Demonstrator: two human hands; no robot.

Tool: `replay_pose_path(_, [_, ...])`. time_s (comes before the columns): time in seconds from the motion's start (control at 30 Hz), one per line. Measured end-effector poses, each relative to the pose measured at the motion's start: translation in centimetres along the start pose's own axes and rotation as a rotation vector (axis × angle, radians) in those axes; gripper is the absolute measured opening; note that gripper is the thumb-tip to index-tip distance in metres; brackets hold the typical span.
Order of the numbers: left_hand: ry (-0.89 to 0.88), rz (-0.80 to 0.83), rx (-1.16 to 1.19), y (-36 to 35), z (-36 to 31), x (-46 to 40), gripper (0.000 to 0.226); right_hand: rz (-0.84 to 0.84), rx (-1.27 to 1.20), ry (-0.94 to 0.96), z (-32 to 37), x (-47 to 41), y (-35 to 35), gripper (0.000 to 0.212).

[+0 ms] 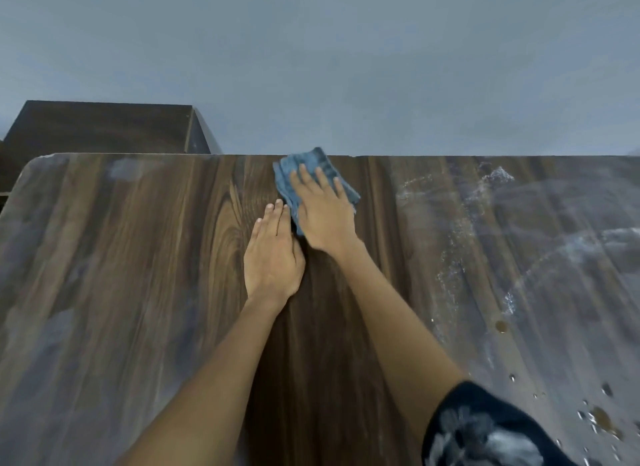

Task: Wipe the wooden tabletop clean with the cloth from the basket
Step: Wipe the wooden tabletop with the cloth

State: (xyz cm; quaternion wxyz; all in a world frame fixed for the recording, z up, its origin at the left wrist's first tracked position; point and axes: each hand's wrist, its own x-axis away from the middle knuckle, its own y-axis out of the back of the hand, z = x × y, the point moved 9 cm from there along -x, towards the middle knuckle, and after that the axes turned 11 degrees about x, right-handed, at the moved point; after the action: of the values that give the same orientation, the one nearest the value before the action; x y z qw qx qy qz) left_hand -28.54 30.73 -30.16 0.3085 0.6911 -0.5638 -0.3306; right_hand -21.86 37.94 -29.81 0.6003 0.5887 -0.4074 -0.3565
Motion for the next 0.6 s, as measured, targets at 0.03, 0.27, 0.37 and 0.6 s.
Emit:
replay_pose_path(0.03, [0.009, -0.009, 0.017, 0.2, 0.0, 0.2, 0.05, -0.009, -0.03, 0.009, 0.4, 2.1, -0.2, 0.057])
replay_pose_path(0.27, [0.003, -0.036, 0.037, 1.0, -0.1, 2.5, 0.043, -0.037, -0.023, -0.138, -4.6, 12.6, -1.0, 0.059])
replay_pose_path(0.37, [0.007, -0.016, 0.01, 1.1, 0.1, 4.2, 0.043, 0.049, 0.002, -0.308, -8.5, 9.5, -1.3, 0.057])
replay_pose_path(0.6, [0.022, 0.0, 0.015, 1.7, 0.4, 8.9, 0.042, 0.088, 0.034, -0.142, -3.7, 8.9, -0.5, 0.06])
